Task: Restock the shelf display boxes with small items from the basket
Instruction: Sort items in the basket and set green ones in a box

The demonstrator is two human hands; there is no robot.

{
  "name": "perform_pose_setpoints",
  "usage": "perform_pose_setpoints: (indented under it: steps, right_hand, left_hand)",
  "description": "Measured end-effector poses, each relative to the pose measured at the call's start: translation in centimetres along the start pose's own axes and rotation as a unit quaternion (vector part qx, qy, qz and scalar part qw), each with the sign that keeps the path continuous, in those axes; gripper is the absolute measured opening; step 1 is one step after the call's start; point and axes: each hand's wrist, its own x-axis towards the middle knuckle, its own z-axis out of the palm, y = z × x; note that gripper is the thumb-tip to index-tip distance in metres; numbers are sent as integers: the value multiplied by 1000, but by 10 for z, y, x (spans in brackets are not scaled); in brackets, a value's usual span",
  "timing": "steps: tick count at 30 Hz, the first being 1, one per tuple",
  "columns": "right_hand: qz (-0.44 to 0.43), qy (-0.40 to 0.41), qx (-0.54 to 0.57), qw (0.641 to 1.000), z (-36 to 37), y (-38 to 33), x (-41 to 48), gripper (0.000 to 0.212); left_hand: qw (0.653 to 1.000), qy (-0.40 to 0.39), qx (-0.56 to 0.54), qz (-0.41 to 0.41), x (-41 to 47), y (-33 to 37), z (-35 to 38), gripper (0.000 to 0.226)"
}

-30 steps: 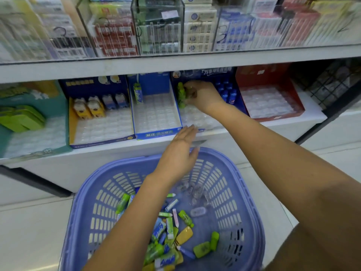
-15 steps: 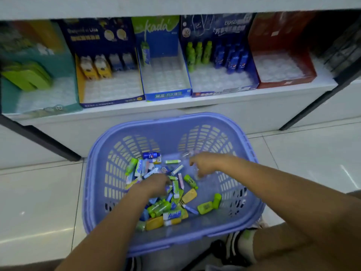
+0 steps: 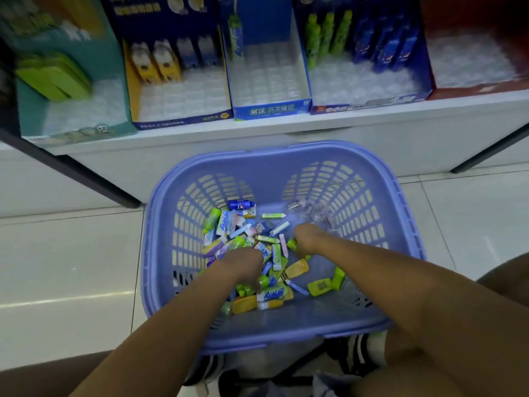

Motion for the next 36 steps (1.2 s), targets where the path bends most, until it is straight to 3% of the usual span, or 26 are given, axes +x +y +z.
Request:
perform_pose_setpoints:
  steps: [5,8,10,12,14,16,17,21,25,27,33,36]
  right_hand:
    - [9,-38,146,988,-15,8,-6,33]
    - [-23,-78,276,958,-43,17,-24,28]
    - [-57,-110,352,928,-68,23,-42,12]
    - [-92,-94,406,905,-95,30,-63,18]
    - [-137,-57,426,892,-121,38,-83,26]
    - [-177,2,446,877,-144,44,-102,17]
    - [-193,40,460,866,-154,47,-111,11]
    - [-254,161,507,808,-184,60,-141,19]
    - [-265,202,590,736,-199,73,-158,10]
    - [-258,225,615,710,-203,76,-162,6]
    - [-241,266,620,698,-210,83,-170,10]
    - [-233,288,621,691,-214,87,-172,6]
  left_hand:
    - [999,33,14,-3,7,9,3,47]
    - [994,30,-101,-36,7,7,-10,47]
    - [972,40,-226,-57,4,6,-28,43]
    - [917,73,-388,-54,-4,9,-51,33]
    - [813,89,-575,-23,-15,12,-78,24]
    - [718,98,-689,33,-29,16,-106,21]
    - [701,103,-703,64,-35,19,-119,20]
    - [717,169,-658,154,-53,40,-153,13]
    - [613,220,-731,202,-55,59,-170,14]
    - [591,222,-746,212,-54,66,-176,16]
    - [587,246,-737,228,-48,77,-187,29]
    - [593,298,-714,221,-45,77,-192,21]
